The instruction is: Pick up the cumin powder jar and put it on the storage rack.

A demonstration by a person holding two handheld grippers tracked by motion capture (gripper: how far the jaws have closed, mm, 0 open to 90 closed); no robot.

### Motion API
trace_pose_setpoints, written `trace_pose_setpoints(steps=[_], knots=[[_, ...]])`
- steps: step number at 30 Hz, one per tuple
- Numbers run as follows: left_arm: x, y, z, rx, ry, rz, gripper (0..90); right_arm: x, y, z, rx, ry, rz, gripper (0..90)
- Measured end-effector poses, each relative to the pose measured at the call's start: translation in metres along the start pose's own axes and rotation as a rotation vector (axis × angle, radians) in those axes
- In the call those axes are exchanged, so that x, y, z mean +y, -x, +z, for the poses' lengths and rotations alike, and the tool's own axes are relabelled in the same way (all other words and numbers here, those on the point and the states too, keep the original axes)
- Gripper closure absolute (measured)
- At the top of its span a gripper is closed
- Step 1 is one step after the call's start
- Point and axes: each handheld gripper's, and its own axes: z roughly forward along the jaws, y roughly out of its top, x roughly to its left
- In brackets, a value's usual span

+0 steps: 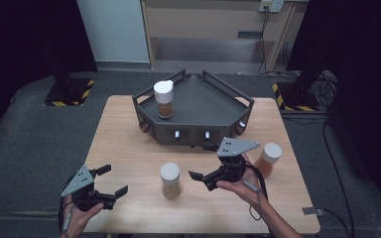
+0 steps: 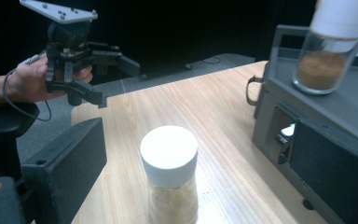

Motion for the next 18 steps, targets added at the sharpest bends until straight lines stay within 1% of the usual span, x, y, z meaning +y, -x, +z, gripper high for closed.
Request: trace_pose_setpoints(steps=[9,12,18], knots=[[0.0,0.0,0.0,-0.001,-0.004,0.005,0.0,-0.001,0.003,0.03,0.035,-0.035,-0.004,4.7],[0.001,0.0,0.0,-0.001,-0.005,0.005,0.0,-0.002,0.004,0.037,0.043,-0.044,0.003,4.7],[0.0,0.0,0.0,-0.002,-0.005,0.005,0.0,-0.004,0.003,0.051,0.057,-0.072,-0.003,4.8]])
